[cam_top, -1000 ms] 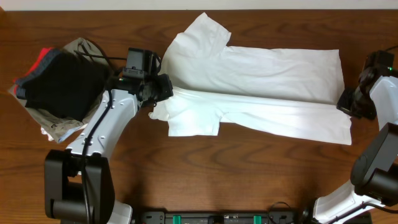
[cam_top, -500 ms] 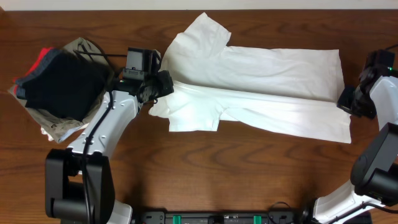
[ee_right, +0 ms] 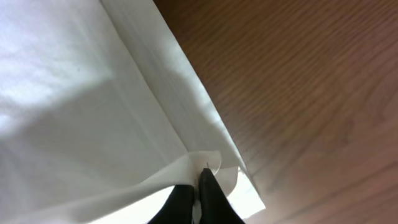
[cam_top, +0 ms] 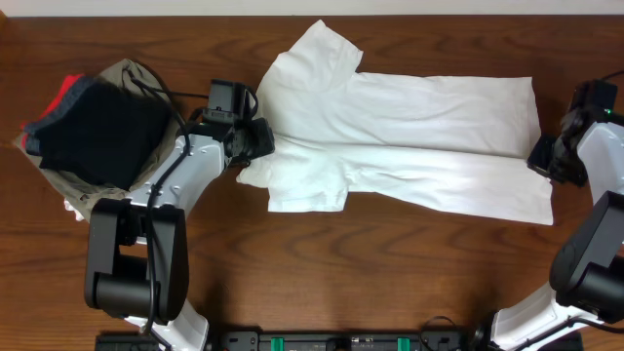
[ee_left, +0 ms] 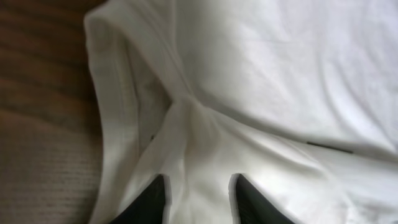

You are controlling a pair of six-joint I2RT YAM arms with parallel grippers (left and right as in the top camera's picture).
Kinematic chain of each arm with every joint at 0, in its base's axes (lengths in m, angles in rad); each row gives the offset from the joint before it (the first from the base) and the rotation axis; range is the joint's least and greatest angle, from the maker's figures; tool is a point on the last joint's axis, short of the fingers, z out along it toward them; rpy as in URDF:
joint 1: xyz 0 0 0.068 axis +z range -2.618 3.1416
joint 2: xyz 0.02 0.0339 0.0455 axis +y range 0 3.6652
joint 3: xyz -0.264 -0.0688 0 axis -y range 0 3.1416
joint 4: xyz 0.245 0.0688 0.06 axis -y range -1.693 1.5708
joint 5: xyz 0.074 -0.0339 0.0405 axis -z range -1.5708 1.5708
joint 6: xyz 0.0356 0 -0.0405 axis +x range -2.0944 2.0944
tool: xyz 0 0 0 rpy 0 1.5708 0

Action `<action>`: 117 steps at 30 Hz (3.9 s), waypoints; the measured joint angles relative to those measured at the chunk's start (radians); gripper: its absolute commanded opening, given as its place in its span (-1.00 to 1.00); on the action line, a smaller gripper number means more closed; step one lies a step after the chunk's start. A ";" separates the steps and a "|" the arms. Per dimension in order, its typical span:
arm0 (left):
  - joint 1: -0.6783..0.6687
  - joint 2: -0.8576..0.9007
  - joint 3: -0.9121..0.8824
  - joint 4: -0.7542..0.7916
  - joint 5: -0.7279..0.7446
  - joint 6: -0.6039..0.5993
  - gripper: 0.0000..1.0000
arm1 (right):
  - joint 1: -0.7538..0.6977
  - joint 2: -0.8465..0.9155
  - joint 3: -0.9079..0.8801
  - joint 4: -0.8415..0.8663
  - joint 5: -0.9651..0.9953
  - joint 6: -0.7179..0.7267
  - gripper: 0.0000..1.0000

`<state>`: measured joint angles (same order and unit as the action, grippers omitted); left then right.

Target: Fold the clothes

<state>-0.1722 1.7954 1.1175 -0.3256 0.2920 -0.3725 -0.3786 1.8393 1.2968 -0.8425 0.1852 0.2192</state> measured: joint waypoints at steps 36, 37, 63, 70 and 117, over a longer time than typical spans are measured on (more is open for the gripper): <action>0.000 0.000 -0.002 -0.319 0.146 -0.013 0.11 | 0.000 -0.018 -0.253 0.166 -0.099 -0.003 -0.46; 0.000 0.000 -0.002 -0.323 0.146 -0.012 0.11 | 0.000 -0.019 -0.254 0.167 -0.099 -0.003 -0.46; -0.103 -0.025 -0.098 -0.259 0.203 -0.037 -0.88 | 0.000 -0.021 -0.257 0.171 -0.099 -0.003 -0.46; -0.060 -0.199 -0.051 0.058 0.207 -0.024 -0.88 | 0.000 -0.021 -0.257 0.171 -0.100 -0.003 -0.46; -0.053 -0.055 -0.030 0.015 -0.214 -0.053 -0.47 | 0.000 -0.021 -0.257 0.171 -0.100 -0.003 -0.46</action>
<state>-0.2256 1.7409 1.0878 -0.3103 0.0780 -0.4255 -0.3786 1.8183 1.0393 -0.6712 0.0856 0.2161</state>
